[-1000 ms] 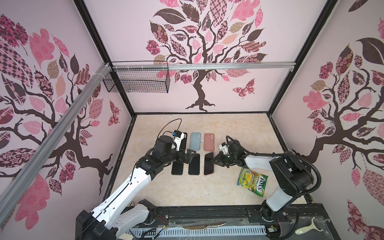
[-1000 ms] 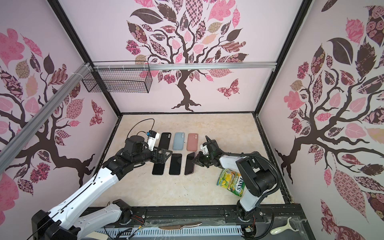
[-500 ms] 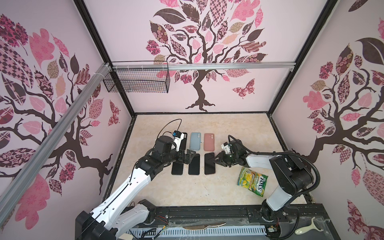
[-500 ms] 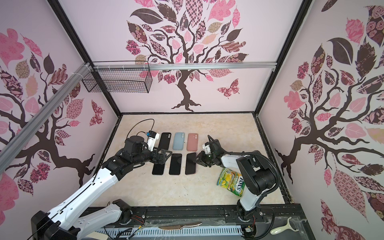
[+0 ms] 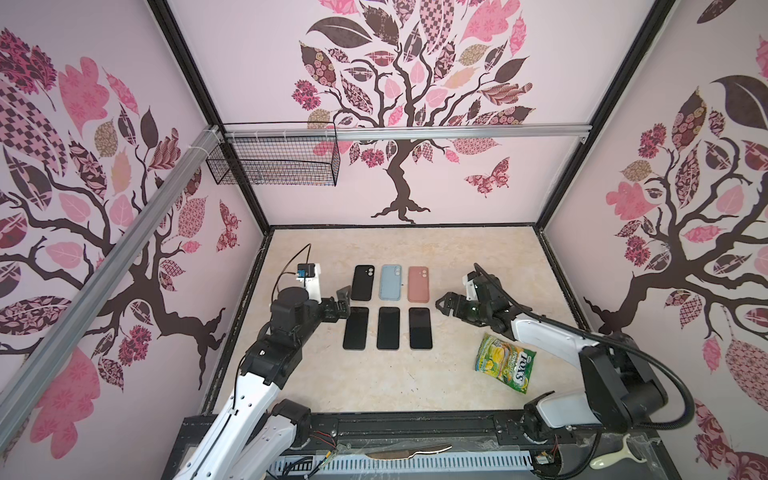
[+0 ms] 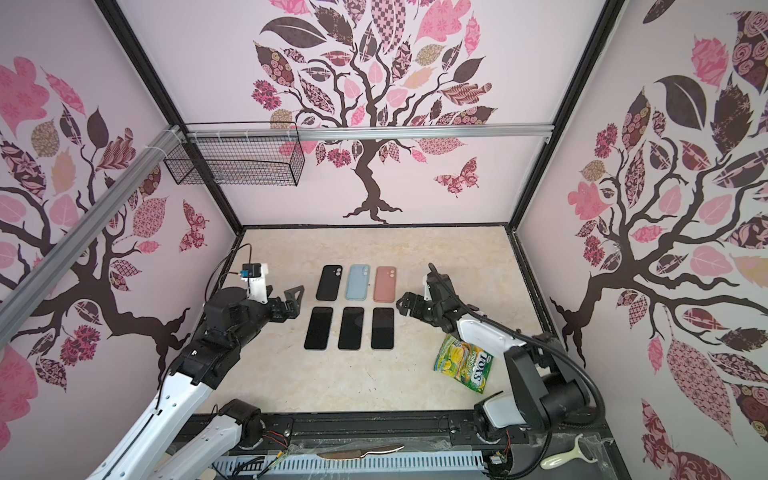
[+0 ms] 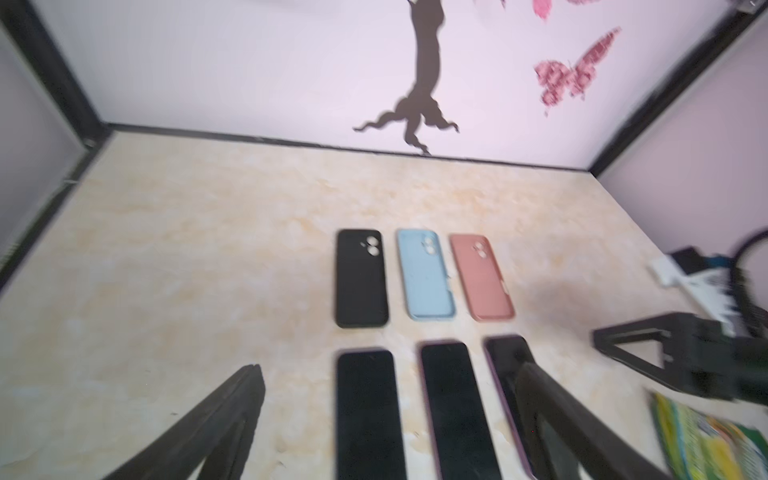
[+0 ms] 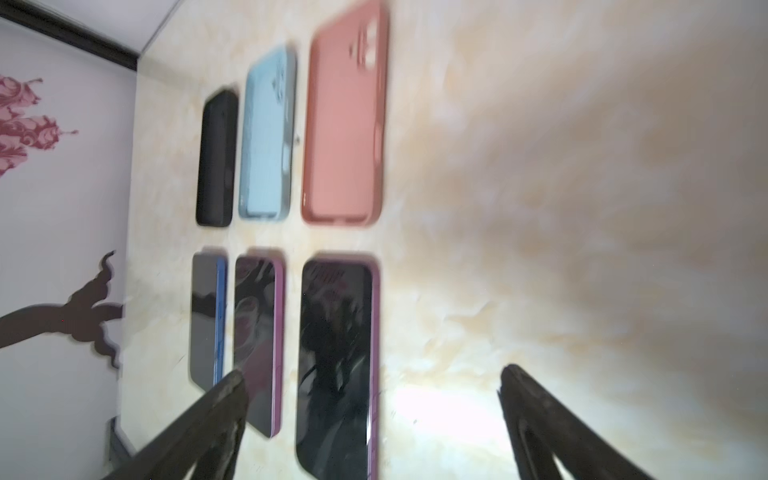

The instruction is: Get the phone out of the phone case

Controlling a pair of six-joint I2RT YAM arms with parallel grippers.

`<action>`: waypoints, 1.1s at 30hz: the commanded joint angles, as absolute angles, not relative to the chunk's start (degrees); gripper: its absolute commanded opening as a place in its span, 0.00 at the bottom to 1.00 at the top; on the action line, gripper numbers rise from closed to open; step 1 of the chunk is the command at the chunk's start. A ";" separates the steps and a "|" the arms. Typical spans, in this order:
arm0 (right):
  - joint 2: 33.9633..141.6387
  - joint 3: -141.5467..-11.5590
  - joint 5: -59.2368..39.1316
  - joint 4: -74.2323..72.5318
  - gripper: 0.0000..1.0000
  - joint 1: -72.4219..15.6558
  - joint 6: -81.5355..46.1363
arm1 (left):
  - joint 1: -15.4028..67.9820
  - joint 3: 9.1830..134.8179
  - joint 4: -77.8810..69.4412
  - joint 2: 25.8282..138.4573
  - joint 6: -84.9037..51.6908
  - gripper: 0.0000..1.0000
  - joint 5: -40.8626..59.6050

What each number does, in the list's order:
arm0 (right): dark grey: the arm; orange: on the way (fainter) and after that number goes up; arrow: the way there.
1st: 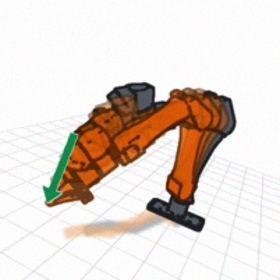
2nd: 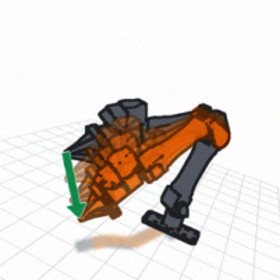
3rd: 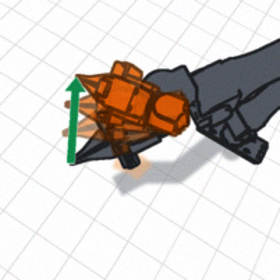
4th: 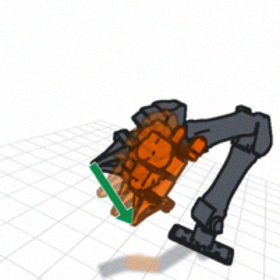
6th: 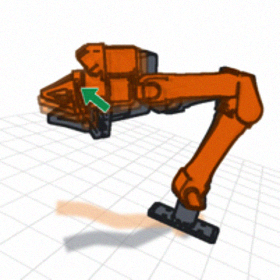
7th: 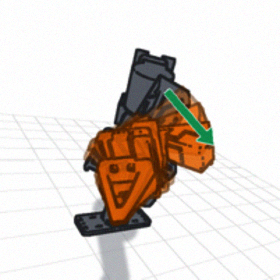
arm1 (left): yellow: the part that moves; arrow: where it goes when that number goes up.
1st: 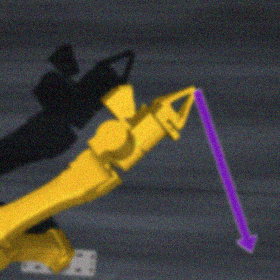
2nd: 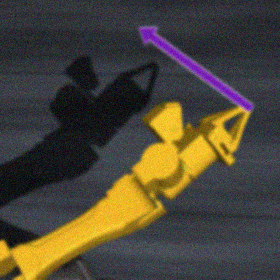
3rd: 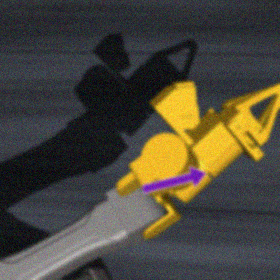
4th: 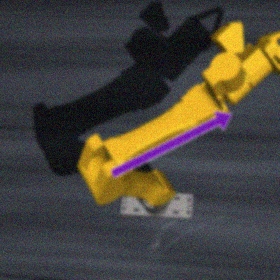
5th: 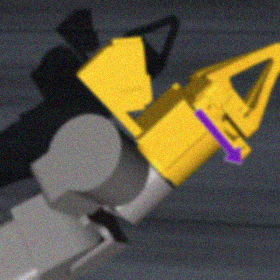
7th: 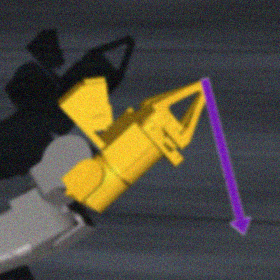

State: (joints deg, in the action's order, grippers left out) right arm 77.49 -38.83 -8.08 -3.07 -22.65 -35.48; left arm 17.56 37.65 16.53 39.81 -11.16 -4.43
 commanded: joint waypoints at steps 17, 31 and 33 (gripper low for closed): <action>85.00 -21.50 14.60 -54.31 0.99 -6.96 -0.07 | -7.98 21.63 -33.26 70.48 -1.97 0.98 7.05; 89.65 -16.25 7.35 -66.83 1.00 -2.48 -2.48 | -2.92 21.95 -51.48 90.25 -2.18 0.98 -0.37; 89.71 -16.36 7.29 -66.54 0.99 -2.46 -2.46 | -2.14 22.68 -48.24 89.15 -1.57 0.98 -2.16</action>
